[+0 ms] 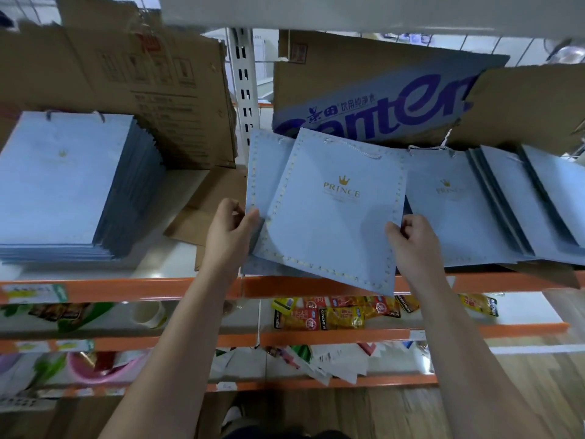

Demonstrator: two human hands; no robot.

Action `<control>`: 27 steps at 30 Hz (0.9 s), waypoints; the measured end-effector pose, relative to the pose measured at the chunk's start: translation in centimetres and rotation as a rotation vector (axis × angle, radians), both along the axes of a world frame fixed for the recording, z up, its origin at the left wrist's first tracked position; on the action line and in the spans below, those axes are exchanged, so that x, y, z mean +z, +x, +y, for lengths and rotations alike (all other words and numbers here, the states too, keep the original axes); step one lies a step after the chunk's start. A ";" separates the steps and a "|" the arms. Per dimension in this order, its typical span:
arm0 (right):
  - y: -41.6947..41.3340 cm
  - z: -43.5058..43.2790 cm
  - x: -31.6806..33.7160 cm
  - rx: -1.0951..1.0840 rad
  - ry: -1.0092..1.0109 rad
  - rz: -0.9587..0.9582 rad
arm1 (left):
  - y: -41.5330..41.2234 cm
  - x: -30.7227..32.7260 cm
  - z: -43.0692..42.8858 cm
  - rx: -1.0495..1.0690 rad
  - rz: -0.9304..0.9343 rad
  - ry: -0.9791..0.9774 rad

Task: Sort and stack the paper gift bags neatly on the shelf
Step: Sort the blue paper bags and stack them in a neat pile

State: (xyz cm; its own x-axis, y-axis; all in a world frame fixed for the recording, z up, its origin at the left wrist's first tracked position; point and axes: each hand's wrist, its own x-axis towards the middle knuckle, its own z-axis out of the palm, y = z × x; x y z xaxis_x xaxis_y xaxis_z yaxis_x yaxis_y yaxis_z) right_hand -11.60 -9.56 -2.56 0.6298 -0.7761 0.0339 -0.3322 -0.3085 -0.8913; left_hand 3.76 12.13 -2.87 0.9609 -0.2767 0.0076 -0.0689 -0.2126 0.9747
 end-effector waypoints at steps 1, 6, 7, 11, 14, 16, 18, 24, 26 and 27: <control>0.5 0.5 0.1 0.012 0.060 -0.028 | 0.2 0.2 0.6 0.020 -0.045 0.018; 4.1 4.2 -0.1 0.004 0.359 -0.141 | 1.7 1.0 4.6 0.030 -0.159 -0.027; 4.9 5.1 -0.3 0.015 0.386 -0.170 | 2.3 1.3 5.7 0.043 -0.194 -0.030; 8.6 9.8 -0.2 0.009 0.361 -0.212 | 6.1 2.3 11.0 0.113 -0.291 -0.017; 11.7 13.3 -0.3 -0.014 0.325 -0.237 | 10.1 2.9 15.9 0.216 -0.367 0.056; 13.3 15.6 -0.5 -0.014 0.338 -0.261 | 12.7 3.0 19.5 0.293 -0.352 0.077; 14.8 17.7 -0.8 -0.011 0.357 -0.271 | 15.0 3.2 22.8 0.319 -0.331 0.088; 18.1 22.6 -1.8 -0.020 0.365 -0.246 | 20.4 3.5 28.9 0.315 -0.288 0.180; 18.7 23.7 -2.0 -0.030 0.364 -0.235 | 21.6 3.2 29.9 0.344 -0.279 0.260; 18.8 24.2 -2.1 -0.037 0.361 -0.227 | 22.1 2.9 30.2 0.354 -0.278 0.289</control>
